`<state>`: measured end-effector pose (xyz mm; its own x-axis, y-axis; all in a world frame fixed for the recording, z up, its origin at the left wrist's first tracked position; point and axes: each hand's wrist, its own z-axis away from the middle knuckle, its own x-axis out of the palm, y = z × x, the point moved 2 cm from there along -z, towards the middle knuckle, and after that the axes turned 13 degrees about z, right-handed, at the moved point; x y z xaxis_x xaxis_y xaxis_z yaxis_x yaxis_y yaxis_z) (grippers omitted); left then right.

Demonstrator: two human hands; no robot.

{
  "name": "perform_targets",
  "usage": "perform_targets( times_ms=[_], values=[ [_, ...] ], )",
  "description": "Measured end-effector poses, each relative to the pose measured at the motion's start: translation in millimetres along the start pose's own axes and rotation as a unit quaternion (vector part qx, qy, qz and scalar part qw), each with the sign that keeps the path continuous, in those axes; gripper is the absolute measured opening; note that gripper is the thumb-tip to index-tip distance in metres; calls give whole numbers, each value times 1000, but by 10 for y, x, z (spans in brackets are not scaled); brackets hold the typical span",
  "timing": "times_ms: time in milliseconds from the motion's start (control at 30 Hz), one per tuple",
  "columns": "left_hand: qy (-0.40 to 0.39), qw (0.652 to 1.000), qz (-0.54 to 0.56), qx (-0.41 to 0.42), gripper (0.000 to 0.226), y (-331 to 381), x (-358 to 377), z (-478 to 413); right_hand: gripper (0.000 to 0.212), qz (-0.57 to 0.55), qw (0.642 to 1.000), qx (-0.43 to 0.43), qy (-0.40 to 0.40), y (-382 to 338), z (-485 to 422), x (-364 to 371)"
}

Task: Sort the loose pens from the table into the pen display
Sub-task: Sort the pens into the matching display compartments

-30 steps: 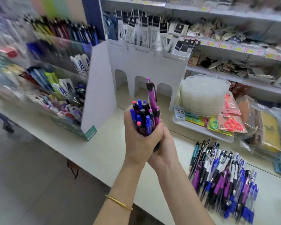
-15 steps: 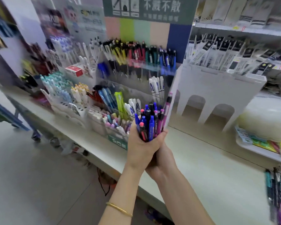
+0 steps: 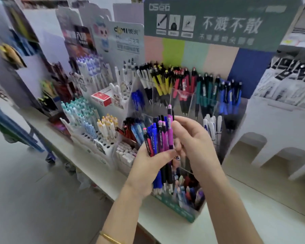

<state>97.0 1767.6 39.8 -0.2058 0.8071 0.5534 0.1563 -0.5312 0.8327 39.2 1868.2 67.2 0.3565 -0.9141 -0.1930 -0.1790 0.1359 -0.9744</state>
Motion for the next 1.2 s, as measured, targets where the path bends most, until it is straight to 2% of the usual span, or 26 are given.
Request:
perform_targets(
  times_ms=[167, 267, 333, 600, 667, 767, 967, 1133, 1200],
  values=[
    [-65, 998, 2, -9, 18, 193, -63, -372, 13, 36, 999, -14, -11, -135, -435, 33],
    [-88, 995, 11, -35, 15, 230, -198, -546, 21, 29, 999, 8, -22, -119, -584, 90],
    [-107, 993, -1, -58, 23, 257, -313, -683, 25, 46, 999, 8, -19, -106, -667, 148],
    [-174, 971, -46, -155, 47, 430, -807, -1025, 24, 61, 990, 75, 99, -99, -727, 574],
    [-195, 964, -38, -179, 45, 493, -917, -1054, 28, 51, 987, 89, 123, -92, -696, 707],
    [-240, 948, -30, -207, 27, 548, -972, -1021, 25, 73, 981, 110, 145, -47, -616, 853],
    [-299, 918, -64, -253, 28, 448, -979, -866, 16, 109, 959, 195, 174, 82, -406, 904],
    [-299, 921, -97, -229, 30, 401, -943, -852, 18, 102, 954, 213, 183, 85, -325, 828],
    [-302, 923, -99, -217, 37, 429, -922, -859, 11, 101, 956, 212, 177, 88, -343, 836]
  ],
)
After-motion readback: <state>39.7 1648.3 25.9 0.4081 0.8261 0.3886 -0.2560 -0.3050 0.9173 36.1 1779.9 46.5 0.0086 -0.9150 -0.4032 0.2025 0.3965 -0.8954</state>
